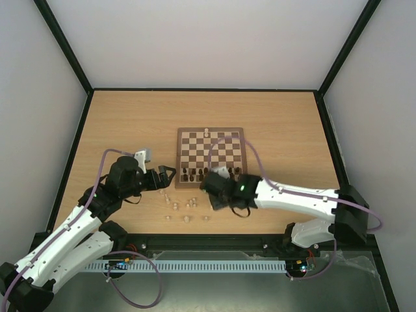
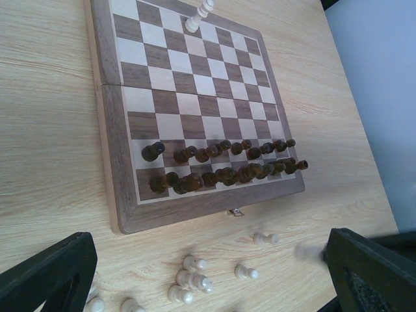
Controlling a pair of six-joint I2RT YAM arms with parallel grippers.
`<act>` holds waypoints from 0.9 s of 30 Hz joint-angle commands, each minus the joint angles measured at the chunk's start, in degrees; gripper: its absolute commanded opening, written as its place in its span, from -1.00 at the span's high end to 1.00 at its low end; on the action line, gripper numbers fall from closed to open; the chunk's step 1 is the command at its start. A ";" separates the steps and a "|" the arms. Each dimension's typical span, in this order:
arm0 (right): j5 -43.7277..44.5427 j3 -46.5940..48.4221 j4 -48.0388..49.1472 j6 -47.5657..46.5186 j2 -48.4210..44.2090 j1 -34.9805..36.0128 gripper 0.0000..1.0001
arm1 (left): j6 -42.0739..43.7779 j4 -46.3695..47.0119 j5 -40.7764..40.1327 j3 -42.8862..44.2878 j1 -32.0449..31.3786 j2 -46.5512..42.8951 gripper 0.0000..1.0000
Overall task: Set up the chess pieces on the board
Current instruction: Pick up the chess piece at the center of the board, then place the chess piece on the chessboard.
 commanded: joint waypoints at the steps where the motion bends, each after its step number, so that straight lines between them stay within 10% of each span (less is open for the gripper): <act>1: 6.41 13.17 -9.91 -4.63 -2.86 -8.47 0.95 | -0.17 2.62 1.32 -1.51 -0.12 0.55 -0.99; 11: 1.68 41.80 -9.05 -19.01 22.93 -32.22 0.97 | 0.43 4.32 2.50 -1.77 -0.12 2.74 -0.99; 27: -2.19 69.80 -16.31 -23.55 52.30 -41.02 0.97 | 0.31 3.98 2.54 -1.20 -0.18 2.85 -0.99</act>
